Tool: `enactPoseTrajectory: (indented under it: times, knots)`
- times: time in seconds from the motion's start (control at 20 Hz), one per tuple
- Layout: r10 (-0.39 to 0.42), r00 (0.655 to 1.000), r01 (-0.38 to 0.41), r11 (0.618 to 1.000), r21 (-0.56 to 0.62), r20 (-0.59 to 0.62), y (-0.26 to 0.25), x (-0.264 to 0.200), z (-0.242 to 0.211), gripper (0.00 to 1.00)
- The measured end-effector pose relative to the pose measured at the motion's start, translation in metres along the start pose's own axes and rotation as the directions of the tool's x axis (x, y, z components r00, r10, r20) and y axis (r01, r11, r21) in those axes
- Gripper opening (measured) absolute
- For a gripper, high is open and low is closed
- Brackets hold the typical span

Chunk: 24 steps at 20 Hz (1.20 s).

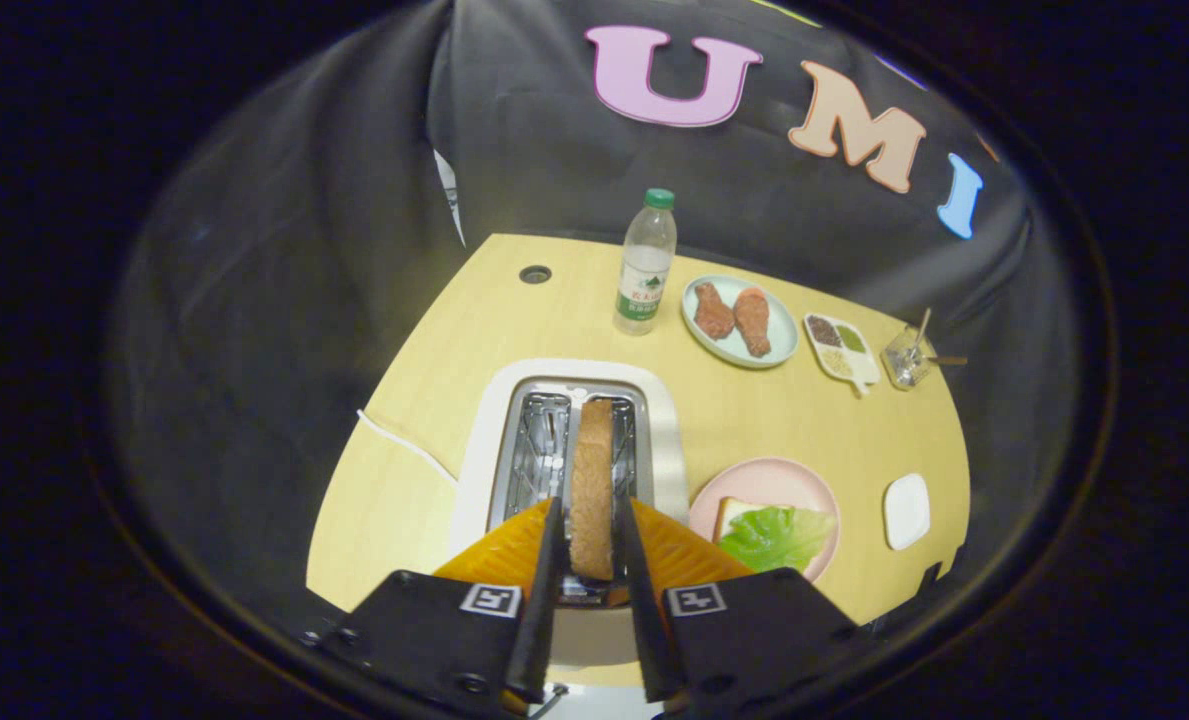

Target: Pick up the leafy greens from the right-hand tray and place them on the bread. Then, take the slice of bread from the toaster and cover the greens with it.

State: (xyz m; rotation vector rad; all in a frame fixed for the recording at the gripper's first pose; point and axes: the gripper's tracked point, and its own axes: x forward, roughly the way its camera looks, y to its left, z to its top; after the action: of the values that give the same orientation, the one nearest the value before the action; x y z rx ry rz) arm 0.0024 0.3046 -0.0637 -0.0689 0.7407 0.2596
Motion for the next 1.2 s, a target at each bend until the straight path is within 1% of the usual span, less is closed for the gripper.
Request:
enactPoseTrajectory:
  times: [0.05,0.1,0.15,0.3,0.6,0.75,1.1,1.2]
  knots:
    - [0.002,1.000,-0.002,1.000,-0.013,-0.030,-0.002,0.000,-0.002,0.29]
    - [0.021,0.997,-0.022,1.000,-0.022,-0.078,-0.001,0.000,-0.008,0.23]
    - [0.035,0.993,-0.039,0.999,-0.030,-0.113,-0.003,-0.004,-0.011,0.23]
    - [0.082,0.985,-0.086,0.996,-0.021,-0.149,-0.006,-0.002,-0.009,0.16]
    - [0.101,0.979,-0.105,0.994,-0.013,-0.175,-0.020,-0.010,-0.004,0.15]
    - [0.109,0.983,-0.111,0.994,0.000,-0.150,-0.026,-0.024,0.008,0.15]
    - [0.173,0.982,-0.170,0.985,0.041,-0.077,-0.042,-0.071,0.027,0.15]
    - [0.178,0.982,-0.175,0.983,0.047,-0.059,-0.051,-0.080,0.032,0.15]
